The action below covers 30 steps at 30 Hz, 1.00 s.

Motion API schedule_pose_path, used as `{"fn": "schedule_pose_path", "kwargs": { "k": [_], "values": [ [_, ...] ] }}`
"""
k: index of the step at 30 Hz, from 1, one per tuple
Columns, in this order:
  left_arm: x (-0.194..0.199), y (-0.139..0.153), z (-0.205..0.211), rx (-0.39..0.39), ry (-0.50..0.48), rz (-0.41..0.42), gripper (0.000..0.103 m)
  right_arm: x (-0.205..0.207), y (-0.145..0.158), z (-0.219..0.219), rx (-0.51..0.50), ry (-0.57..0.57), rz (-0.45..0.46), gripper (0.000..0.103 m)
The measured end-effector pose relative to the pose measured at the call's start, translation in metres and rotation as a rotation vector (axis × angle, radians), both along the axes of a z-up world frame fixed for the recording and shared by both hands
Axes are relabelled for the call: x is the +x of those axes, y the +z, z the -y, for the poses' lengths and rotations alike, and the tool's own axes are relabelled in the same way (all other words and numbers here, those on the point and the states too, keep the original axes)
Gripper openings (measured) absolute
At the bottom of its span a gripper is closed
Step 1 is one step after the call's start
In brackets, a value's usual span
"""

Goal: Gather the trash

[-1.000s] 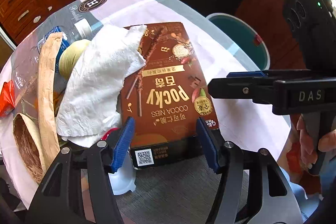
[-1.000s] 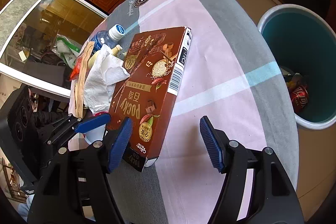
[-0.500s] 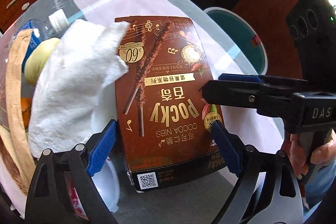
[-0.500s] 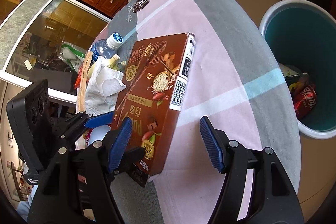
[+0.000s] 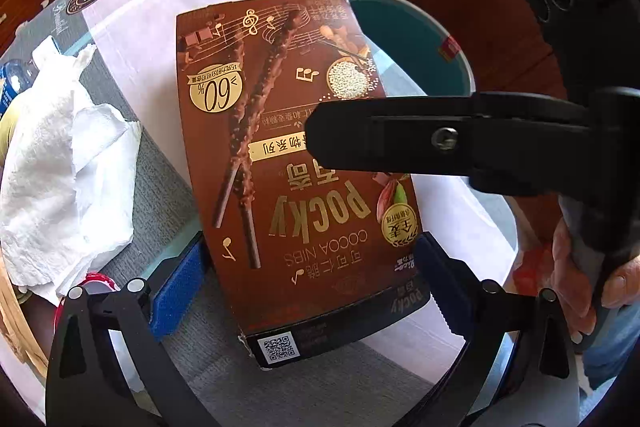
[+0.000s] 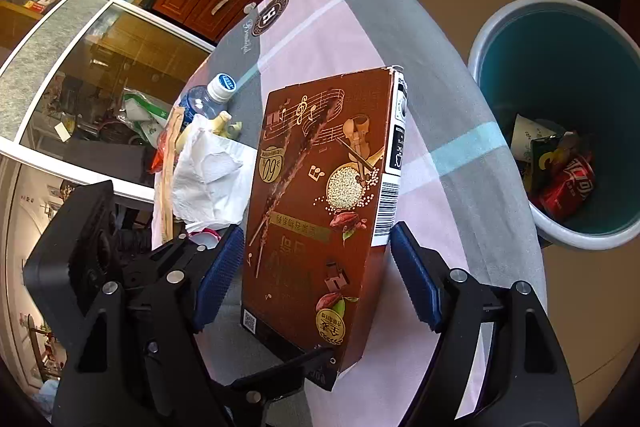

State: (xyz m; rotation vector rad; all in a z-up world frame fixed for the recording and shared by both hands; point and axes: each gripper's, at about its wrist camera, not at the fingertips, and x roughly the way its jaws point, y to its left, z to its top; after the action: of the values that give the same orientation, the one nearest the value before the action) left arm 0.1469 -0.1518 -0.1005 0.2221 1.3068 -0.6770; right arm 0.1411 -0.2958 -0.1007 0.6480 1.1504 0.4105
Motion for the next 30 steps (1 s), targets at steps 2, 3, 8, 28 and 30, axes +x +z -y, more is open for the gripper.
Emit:
{"fn": "schedule_pose_path", "kwargs": {
  "k": [2, 3, 8, 28, 30],
  "values": [
    [-0.002, 0.002, -0.004, -0.022, 0.005, 0.008, 0.099, -0.003, 0.005, 0.001, 0.001, 0.005, 0.007, 0.073],
    [-0.003, 0.002, -0.005, -0.032, 0.006, 0.012, 0.099, -0.005, 0.007, 0.001, 0.006, 0.007, 0.009, 0.073],
    [-0.023, 0.006, -0.017, -0.060, -0.010, 0.089, 0.077, -0.006, 0.008, 0.002, -0.070, -0.010, 0.010, 0.069],
    [-0.028, 0.043, -0.058, -0.183, 0.073, 0.116, 0.047, -0.014, -0.013, -0.009, -0.006, -0.028, -0.100, 0.076],
    [-0.025, 0.043, -0.059, -0.169, 0.079, 0.125, 0.047, -0.015, -0.010, -0.016, 0.014, -0.005, -0.101, 0.076]
  ]
}}
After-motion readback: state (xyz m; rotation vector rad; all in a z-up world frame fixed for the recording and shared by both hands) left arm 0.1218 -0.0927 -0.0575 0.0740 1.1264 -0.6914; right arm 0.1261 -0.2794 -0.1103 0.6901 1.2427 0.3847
